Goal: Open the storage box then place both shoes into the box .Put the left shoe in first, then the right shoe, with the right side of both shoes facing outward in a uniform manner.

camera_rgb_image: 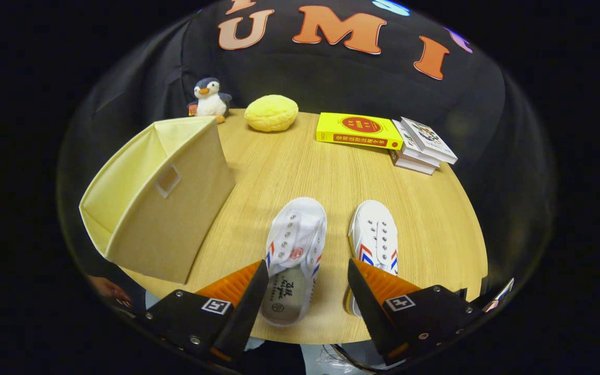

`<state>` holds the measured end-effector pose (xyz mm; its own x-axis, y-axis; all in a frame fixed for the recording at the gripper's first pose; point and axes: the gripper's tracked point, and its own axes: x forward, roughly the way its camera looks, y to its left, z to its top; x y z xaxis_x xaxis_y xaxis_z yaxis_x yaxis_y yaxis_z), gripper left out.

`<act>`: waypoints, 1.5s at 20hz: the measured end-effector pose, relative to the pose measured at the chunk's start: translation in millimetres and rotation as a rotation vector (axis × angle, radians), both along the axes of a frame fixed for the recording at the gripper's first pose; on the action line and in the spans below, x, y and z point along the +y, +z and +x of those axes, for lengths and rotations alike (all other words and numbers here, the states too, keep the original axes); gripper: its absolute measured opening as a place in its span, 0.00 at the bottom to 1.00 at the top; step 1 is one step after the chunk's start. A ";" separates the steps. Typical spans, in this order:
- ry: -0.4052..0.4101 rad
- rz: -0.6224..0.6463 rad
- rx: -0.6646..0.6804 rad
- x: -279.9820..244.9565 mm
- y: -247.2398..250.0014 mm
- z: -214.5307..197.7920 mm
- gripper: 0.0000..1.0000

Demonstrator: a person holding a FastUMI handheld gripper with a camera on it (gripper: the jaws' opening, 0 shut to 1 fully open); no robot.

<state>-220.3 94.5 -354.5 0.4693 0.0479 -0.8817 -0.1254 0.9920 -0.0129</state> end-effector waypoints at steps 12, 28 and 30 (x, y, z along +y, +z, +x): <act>-0.026 0.002 0.034 -14.5 -49.7 -7.7 0.66; -0.214 0.154 0.066 3.5 -70.1 10.8 0.01; -0.260 0.198 0.052 5.5 -60.6 16.2 0.01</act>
<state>-204.1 100.1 -415.1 0.4428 0.1051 -0.8904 0.1365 0.9736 0.1828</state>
